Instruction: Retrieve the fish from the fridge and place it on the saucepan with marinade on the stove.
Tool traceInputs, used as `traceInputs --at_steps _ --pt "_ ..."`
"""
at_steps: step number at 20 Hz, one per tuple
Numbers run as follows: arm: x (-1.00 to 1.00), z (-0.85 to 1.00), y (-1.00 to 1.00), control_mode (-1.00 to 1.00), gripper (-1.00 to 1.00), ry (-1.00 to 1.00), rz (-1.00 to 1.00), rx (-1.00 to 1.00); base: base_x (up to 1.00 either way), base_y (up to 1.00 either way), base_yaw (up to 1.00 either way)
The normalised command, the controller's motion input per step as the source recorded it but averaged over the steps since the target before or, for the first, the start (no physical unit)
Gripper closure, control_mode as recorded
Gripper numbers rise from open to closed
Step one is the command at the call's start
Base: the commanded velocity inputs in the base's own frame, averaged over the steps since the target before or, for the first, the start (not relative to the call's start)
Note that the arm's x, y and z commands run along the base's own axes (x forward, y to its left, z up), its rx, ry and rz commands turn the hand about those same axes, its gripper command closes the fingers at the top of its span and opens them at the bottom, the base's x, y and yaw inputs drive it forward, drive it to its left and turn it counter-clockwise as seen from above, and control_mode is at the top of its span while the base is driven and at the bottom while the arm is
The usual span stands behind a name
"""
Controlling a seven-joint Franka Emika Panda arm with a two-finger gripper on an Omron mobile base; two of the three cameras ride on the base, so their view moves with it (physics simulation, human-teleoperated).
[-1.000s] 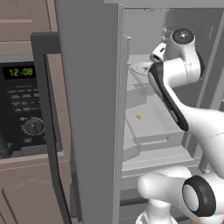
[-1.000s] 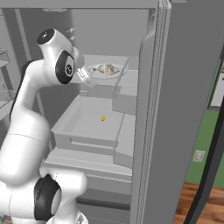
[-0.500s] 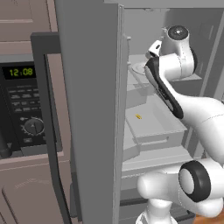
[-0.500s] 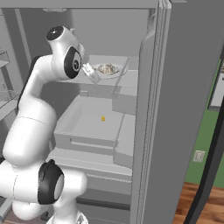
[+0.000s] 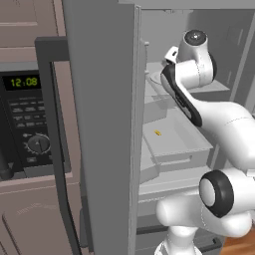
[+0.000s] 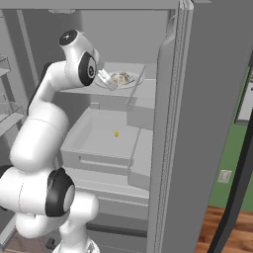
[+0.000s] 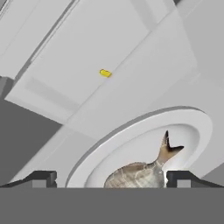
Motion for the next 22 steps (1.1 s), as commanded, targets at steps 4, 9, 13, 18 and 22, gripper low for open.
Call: traceInputs --at_steps 4,9,13,18,22 --pt "0.3 -0.04 -0.03 -1.0 -1.0 0.0 0.01 -0.07 0.0 0.0 0.0" --pt "0.27 0.0 -0.01 -1.0 -1.0 0.0 0.0 -0.04 0.0 0.0 0.0" --pt "0.18 0.0 0.0 -1.0 -1.0 0.04 0.0 -0.01 0.0 0.0 0.0" --pt "0.15 0.0 0.0 -1.0 -1.0 0.13 0.0 0.0 0.0 0.0 0.0" --pt "0.22 0.0 0.0 -1.0 -1.0 0.13 0.0 0.0 0.0 0.0 0.0"
